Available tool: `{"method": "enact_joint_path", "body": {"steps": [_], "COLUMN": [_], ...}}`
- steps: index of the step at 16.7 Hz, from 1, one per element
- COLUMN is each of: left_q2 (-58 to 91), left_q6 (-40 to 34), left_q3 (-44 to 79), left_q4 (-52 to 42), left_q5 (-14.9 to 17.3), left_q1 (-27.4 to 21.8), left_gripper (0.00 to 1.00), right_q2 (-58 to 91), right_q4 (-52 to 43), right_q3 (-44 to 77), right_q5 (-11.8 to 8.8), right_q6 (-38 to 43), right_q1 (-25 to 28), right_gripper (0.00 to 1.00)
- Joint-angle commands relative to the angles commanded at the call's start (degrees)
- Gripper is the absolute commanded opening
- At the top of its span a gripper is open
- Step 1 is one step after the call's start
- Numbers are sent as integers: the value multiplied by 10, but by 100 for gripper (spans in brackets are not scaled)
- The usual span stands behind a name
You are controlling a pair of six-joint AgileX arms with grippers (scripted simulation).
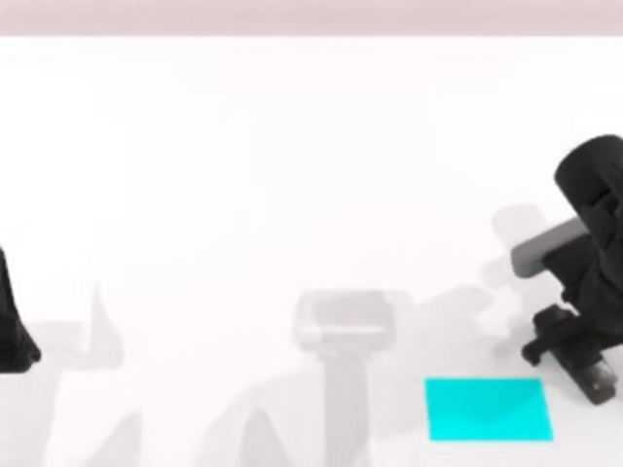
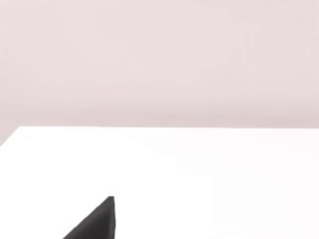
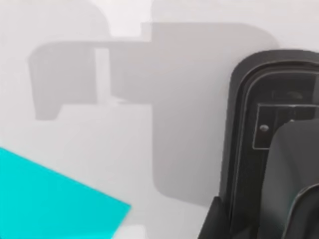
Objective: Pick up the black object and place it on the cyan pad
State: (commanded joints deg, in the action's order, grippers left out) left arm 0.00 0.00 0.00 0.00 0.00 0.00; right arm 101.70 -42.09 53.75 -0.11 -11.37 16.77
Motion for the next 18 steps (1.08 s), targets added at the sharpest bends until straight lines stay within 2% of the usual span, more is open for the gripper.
{"method": "enact_joint_path", "body": {"steps": [5,13,18], "left_q2": [0,0,0], "left_q6": [0,0,0], "left_q3": [0,0,0], "left_q4": [0,0,0], "left_q5": [0,0,0], "left_q1": [0,0,0], "left_gripper": [100,100,100], "right_q2": [-3,-68,-87], "right_q4": [-9,-204,-234], "right_q3": [8,126,148], "right_q5": [0,0,0], "right_q6": [-1,-3,-3], "right_q1": [0,2,3], "right_gripper": [0,0,0]}}
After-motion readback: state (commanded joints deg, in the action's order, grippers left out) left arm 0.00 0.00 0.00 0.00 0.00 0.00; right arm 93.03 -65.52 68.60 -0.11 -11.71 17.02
